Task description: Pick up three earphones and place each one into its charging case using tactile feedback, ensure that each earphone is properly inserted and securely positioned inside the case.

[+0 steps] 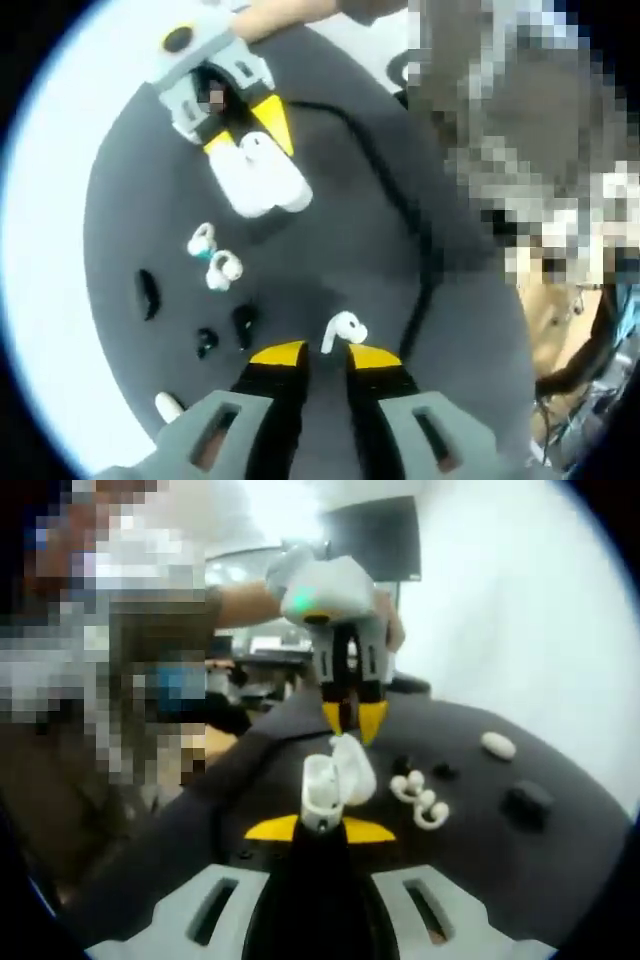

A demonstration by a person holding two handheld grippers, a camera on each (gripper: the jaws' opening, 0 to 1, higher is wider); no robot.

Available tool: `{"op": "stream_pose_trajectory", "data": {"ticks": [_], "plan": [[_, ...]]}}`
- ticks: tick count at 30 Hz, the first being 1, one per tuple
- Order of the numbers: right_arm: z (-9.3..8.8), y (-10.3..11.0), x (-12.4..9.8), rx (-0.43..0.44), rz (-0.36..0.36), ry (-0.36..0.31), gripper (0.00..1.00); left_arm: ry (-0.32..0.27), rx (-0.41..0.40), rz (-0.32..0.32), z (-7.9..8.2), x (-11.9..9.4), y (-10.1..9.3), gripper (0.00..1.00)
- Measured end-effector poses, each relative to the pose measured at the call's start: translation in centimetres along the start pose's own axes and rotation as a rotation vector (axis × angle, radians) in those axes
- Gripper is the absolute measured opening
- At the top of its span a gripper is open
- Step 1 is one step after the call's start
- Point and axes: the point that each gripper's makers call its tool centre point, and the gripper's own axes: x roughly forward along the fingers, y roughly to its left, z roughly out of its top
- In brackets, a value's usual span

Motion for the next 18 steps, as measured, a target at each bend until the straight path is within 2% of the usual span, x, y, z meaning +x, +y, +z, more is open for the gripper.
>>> {"op": "stream_pose_trajectory", "data": {"ticks": [7, 18], "plan": [[0.02, 0.16, -0.05, -0.004, 0.000, 0.000, 0.17, 0.023, 0.012, -0.064, 0.47, 0.42, -0.54, 0.09], [0.06, 0.32, -0.09, -0.011, 0.000, 0.001, 0.17, 0.032, 0.029, -0.103, 0.58, 0.66, -0.99, 0.08]]}}
